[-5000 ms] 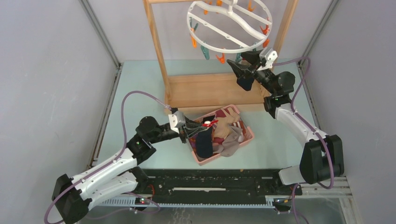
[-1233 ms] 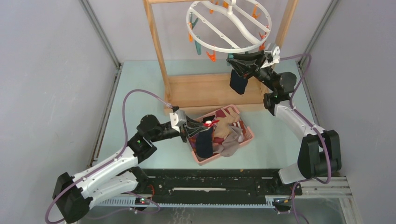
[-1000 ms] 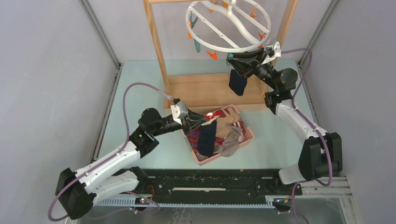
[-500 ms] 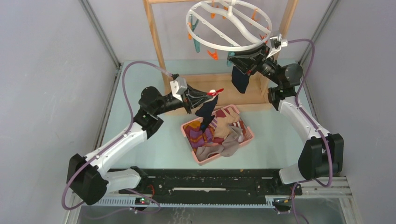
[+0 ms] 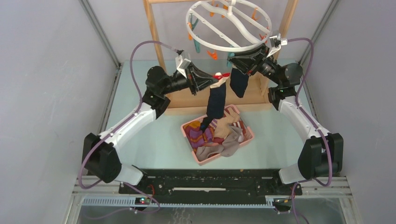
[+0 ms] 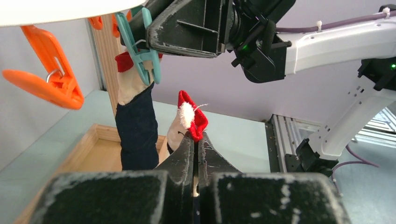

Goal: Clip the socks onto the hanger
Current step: Open the clamp at the hanger.

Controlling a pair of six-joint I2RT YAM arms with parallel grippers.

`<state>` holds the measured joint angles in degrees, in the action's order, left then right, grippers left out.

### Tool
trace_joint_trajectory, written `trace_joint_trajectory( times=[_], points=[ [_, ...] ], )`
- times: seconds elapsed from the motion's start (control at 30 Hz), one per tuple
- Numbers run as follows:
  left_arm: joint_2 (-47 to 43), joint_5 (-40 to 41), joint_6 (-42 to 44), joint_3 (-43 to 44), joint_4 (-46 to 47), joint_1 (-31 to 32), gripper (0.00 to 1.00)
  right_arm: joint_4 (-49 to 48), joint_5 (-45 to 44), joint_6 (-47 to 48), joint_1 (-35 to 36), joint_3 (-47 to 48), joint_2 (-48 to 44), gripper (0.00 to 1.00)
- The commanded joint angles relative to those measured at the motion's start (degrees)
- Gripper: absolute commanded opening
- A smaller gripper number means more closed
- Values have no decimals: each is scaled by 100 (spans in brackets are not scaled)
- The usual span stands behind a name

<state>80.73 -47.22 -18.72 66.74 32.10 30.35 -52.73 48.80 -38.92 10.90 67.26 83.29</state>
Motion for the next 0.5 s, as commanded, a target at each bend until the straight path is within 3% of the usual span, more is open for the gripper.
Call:
trace_joint_trajectory(
  times=[0.0,0.47],
  points=[
    [239,-126,-553,600,217,-38,0,-115,88,-90,-49,239,-5,0],
    [754,-20,-1110,1086,279,-95,0,-112,130,-122,-61,234,3,0]
  ],
)
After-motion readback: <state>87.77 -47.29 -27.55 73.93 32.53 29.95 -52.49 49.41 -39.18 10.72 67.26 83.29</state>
